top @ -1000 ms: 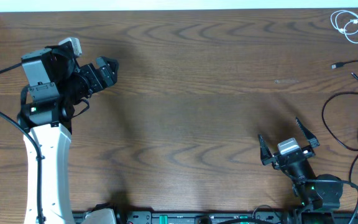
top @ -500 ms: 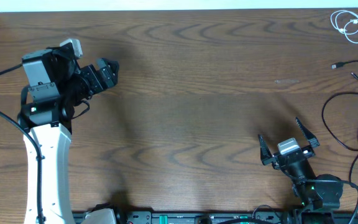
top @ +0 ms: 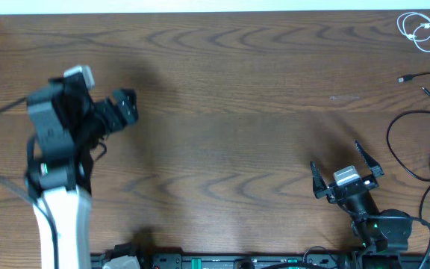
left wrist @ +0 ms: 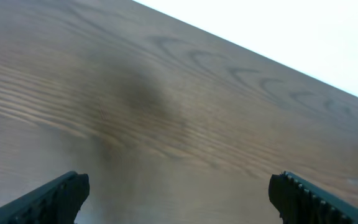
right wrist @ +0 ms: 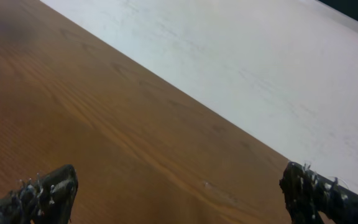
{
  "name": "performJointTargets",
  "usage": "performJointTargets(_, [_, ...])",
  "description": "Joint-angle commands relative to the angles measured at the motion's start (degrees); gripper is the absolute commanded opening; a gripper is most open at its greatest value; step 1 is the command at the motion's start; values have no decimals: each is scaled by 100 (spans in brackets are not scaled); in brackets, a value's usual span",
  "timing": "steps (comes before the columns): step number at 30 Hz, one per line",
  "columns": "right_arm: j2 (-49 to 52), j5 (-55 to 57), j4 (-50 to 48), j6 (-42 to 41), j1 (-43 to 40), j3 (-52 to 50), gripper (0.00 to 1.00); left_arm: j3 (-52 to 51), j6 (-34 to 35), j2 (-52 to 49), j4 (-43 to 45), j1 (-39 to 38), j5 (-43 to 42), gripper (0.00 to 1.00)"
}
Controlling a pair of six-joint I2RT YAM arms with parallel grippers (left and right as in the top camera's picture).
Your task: Untangle cables
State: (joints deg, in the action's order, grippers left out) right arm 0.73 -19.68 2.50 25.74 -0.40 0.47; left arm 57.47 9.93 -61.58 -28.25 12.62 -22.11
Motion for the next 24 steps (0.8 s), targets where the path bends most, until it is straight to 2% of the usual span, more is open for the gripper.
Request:
performJointTargets(1, [-44, -35, 26, -105, 72, -15, 99, -951, -664, 1060, 645, -17, 358, 98])
performJointTargets(5, [-44, -35, 28, -105, 72, -15, 99, -2159, -929, 2155, 1510, -17, 361, 98])
performJointTargets(12, [-44, -35, 26, -105, 72, -15, 99, -3901, -960, 3523, 3056, -87, 382, 98])
performJointTargets(16, [-44, -35, 26, -105, 72, -15, 99, -4815, -1484, 4129, 3936, -404, 382, 98])
performJointTargets(18, [-44, -35, 26, -105, 72, -15, 99, -5191, -1766, 4430, 4157, -577, 413, 98])
performJointTargets(21, [-44, -35, 28, -105, 72, -15, 99, -5615, -1786, 4898, 4295, -739, 684, 98])
performJointTargets(24, [-44, -35, 26, -105, 72, -15, 99, -5724, -1786, 5287, 3980, -763, 813, 98])
